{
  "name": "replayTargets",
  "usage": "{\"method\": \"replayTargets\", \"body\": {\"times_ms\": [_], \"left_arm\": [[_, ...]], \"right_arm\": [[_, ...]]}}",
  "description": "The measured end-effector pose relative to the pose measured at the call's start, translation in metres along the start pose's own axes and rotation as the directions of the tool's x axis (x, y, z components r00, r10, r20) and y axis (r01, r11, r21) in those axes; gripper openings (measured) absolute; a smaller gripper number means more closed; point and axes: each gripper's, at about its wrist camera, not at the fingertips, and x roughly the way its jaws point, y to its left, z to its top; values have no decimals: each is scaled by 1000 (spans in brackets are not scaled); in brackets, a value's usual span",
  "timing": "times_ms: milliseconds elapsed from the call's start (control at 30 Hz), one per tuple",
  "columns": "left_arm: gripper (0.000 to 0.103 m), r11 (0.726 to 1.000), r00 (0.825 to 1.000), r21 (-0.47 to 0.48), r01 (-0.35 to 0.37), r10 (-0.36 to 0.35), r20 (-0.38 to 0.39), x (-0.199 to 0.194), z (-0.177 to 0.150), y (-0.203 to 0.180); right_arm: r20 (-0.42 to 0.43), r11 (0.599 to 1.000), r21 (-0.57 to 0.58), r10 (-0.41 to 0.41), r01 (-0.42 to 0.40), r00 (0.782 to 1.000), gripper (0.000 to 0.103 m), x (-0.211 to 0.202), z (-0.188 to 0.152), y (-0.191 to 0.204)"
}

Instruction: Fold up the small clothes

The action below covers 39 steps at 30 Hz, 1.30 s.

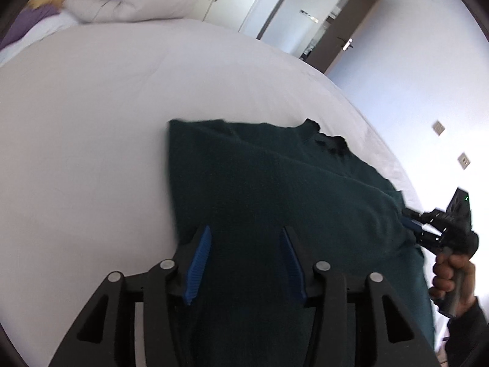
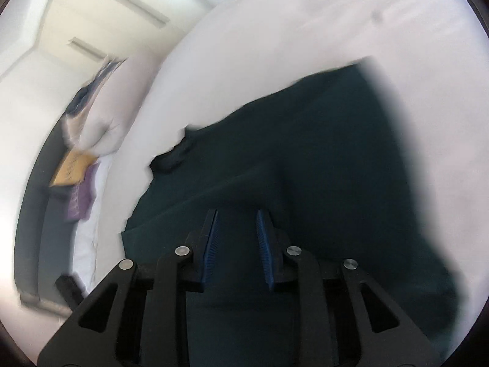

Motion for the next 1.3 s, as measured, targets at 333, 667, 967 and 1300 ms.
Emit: {"method": "replayTargets", "body": {"times_ms": [333,667,967,1300], "left_arm": [[89,987,997,-154,38,-48,-61,-111,-122,12],[88,997,979,-83,1,-18,-204,-136,-191,-6],[88,991,957,-124,53,-86,-276,-132,-203,-9],[78,961,918,-245,127,-207,-337,-130,-207,3]], "right_arm": [[41,989,-144,35,-29,999,27,-157,-105,-31],[52,989,-137,-51,58,997,79,-268,-232,-125],[-62,999,-19,-35,34,997,78,-269,-266,-177],[-137,985,131,128,-110,982,73,-267,-265,-189]]}}
